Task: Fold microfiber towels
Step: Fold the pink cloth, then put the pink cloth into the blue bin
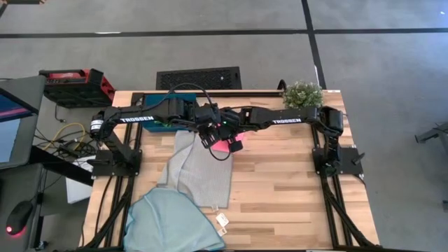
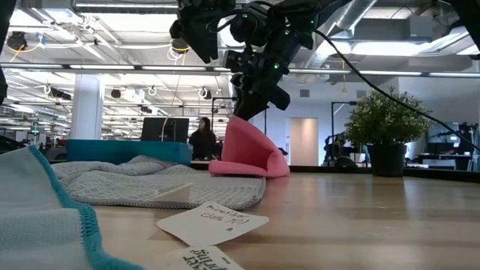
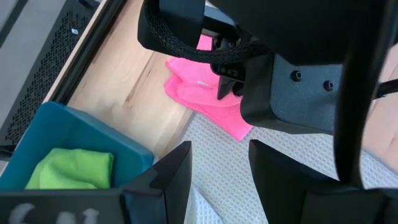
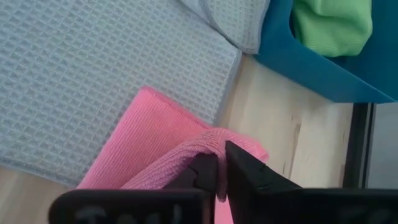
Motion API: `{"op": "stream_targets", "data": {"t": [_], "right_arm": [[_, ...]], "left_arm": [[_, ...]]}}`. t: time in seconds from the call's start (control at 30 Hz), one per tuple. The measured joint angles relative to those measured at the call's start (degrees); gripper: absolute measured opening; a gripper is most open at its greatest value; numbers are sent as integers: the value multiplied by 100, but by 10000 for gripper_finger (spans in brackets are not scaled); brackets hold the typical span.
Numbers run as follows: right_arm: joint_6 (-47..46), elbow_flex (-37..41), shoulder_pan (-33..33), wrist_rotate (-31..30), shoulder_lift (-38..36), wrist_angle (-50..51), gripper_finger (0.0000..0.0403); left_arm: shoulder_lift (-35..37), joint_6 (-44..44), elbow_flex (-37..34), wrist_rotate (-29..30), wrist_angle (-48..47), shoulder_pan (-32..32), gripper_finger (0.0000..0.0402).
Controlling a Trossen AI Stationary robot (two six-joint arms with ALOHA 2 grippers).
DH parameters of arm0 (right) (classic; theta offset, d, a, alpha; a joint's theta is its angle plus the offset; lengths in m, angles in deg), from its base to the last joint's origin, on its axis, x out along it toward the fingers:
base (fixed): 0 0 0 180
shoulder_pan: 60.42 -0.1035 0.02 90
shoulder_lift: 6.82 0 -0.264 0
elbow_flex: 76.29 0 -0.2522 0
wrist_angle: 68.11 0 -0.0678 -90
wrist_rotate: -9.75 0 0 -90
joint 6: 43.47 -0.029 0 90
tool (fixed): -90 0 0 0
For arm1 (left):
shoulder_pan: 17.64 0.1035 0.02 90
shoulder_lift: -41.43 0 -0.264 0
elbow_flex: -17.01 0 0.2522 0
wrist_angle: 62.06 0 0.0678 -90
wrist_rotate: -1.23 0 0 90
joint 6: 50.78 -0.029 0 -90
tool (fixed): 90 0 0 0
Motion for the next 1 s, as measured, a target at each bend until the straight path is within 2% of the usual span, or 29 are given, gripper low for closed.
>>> {"op": "stream_targets", "data": {"t": [0.23,0.6,0.7,0.87,1.0], "right_arm": [[-13,0,-36,1,-2,0,89],[-55,0,-34,-33,-84,358,196],[-130,-1,-27,-41,-288,739,209],[-774,2,73,-24,-831,1456,215],[-1190,0,162,-23,-1323,1864,212]], "left_arm": [[0,2,0,-11,-34,-7,153],[0,57,1,-26,-318,-7,153],[10,66,2,-26,-356,-4,153],[63,155,-6,-38,-463,-4,153],[42,-239,-293,-47,-397,-4,153]]}}
